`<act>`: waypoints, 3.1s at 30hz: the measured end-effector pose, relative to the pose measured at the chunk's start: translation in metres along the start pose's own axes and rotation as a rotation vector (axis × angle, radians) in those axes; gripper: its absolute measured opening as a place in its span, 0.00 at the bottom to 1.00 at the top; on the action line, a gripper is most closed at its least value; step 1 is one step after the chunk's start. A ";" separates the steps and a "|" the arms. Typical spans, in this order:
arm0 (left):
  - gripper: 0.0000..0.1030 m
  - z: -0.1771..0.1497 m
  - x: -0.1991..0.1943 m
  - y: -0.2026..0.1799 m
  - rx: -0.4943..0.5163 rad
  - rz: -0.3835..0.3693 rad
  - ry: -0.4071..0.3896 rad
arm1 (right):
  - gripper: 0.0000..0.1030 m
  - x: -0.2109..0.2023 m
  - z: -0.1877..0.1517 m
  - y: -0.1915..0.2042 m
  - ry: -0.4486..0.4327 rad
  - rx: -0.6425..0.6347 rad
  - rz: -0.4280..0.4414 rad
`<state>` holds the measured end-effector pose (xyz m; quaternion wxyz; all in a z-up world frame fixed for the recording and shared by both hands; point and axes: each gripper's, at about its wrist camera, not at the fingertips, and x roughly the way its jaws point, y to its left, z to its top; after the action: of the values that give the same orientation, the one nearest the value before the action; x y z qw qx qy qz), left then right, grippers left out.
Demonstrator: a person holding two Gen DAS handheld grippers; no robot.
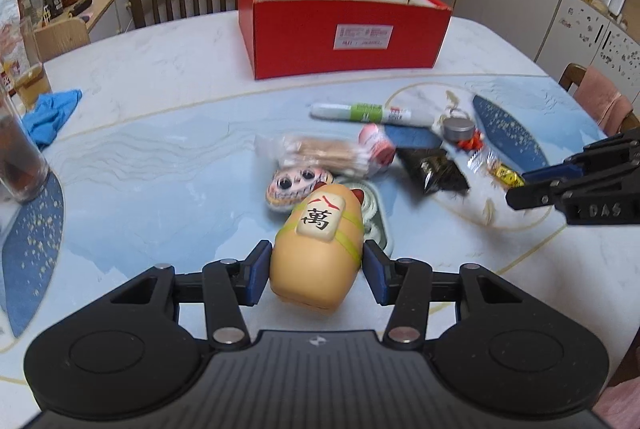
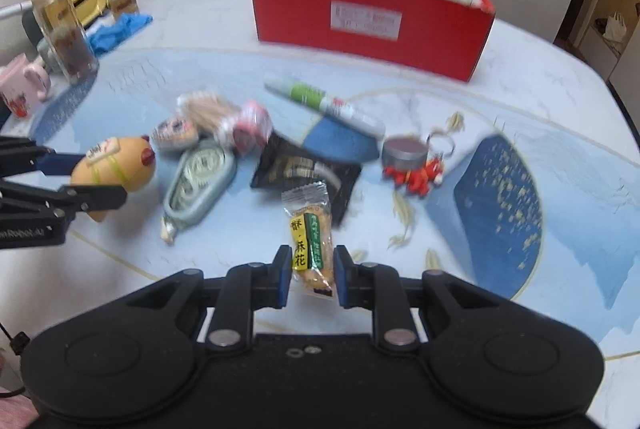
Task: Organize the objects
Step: 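Grasp the yellow snack stick with the right tool while the left tool grasps the tan figurine, then carry the snack stick and figurine with both tools into the red box, then release the snack stick and figurine into the box by opening both tools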
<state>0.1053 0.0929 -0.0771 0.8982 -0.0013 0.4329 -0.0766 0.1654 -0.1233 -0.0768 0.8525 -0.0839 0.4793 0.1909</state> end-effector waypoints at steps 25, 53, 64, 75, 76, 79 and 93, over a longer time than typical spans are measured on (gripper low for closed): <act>0.47 0.122 -0.009 -0.013 0.068 -0.023 -0.094 | 0.21 -0.066 0.106 -0.056 -0.164 0.062 0.006; 0.47 0.270 0.097 0.001 0.115 0.053 -0.044 | 0.21 0.021 0.215 -0.122 -0.191 0.092 -0.033; 0.47 0.309 0.166 -0.003 0.160 0.086 -0.003 | 0.21 0.084 0.242 -0.138 -0.133 0.090 -0.068; 0.47 0.321 0.234 -0.013 0.159 0.077 0.106 | 0.21 0.137 0.254 -0.142 -0.049 0.093 -0.081; 0.47 0.321 0.239 -0.014 0.160 0.078 0.116 | 0.21 0.141 0.254 -0.141 -0.043 0.091 -0.080; 0.47 0.319 0.251 -0.017 0.176 0.080 0.141 | 0.21 0.152 0.256 -0.138 -0.018 0.088 -0.065; 0.48 0.315 0.273 -0.012 0.184 0.062 0.200 | 0.21 0.175 0.254 -0.134 0.065 0.049 -0.053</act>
<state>0.5160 0.0231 -0.0922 0.8487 0.1019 0.5114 -0.0880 0.5013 -0.1203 -0.0972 0.8429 -0.0818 0.5091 0.1536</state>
